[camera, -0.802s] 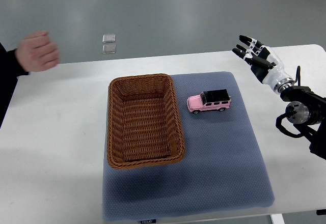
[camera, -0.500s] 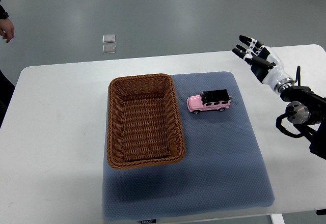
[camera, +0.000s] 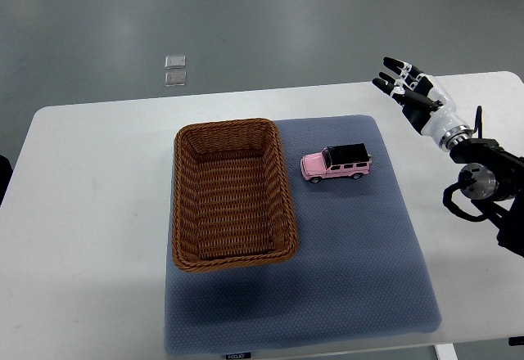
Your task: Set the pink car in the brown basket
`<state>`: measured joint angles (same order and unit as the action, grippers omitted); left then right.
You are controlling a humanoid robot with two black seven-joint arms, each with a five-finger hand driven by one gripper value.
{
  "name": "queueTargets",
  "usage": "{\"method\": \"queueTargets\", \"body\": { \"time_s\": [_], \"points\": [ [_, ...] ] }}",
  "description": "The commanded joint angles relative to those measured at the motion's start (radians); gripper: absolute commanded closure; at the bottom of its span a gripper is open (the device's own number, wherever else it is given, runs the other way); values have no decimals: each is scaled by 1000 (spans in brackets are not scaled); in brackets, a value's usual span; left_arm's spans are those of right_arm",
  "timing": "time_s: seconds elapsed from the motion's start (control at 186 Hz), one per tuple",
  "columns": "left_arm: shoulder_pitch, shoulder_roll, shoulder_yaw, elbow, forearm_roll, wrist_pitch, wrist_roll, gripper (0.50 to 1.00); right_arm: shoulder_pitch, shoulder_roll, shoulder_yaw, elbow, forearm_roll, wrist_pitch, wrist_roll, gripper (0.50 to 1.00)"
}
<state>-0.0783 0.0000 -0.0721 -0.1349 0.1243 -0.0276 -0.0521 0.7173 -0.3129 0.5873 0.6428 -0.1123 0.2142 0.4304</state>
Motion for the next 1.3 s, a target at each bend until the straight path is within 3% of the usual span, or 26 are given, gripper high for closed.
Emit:
{"method": "queueTargets", "body": {
  "time_s": [0.0,0.608,0.963,1.297],
  "points": [
    [0,0,0,0,0,0,0,500,-1,0,-1,1,-1,1,-1,589],
    [0,0,0,0,0,0,0,500,4,-14,-12,14,-145,54,7,589],
    [0,0,-2,1,0,0,0,500,59,-41,-15,17,-449,171,56,589],
    [2,0,-2,1,0,0,0,500,102,-40,-23,40,-892,172,145,591]
  ]
}}
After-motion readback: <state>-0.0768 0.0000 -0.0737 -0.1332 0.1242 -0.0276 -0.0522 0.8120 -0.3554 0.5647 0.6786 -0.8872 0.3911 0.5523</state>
